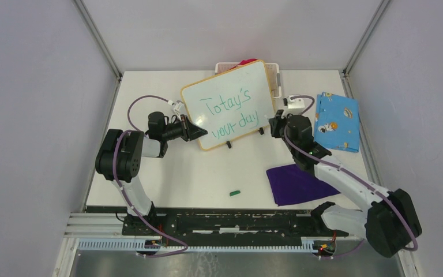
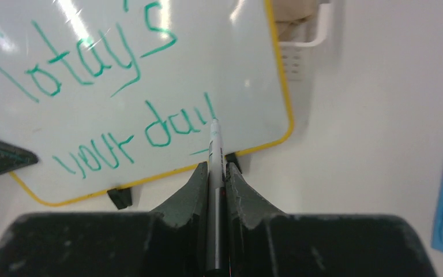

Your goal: Write a sentence on the whiteboard

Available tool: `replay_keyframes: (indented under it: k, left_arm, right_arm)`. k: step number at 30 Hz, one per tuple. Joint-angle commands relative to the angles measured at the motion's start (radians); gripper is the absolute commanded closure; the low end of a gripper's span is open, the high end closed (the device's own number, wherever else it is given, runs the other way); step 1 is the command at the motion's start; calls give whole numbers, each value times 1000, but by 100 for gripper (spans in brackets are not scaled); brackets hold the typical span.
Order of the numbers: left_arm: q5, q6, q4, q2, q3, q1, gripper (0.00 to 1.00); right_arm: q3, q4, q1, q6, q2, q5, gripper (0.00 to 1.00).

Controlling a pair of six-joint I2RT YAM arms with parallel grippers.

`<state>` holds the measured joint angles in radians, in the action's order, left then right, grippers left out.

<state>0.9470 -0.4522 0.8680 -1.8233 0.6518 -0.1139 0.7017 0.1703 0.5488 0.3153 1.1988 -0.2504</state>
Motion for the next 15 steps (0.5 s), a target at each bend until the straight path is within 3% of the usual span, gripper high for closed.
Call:
replay_keyframes:
  k: [1,6,15]
  left_arm:
    - [-59,73,-82,-20,7,-17,74]
    - [-59,72,-84,-21,6,-17,74]
    - [-59,75,-88,-21,9,-17,74]
  right_arm:
    - [-87,103,-86,79,-126,-93,100]
    - [-183,216,-185,187,-139,16,100]
    - [-202,406,-178,207,-45,150,100]
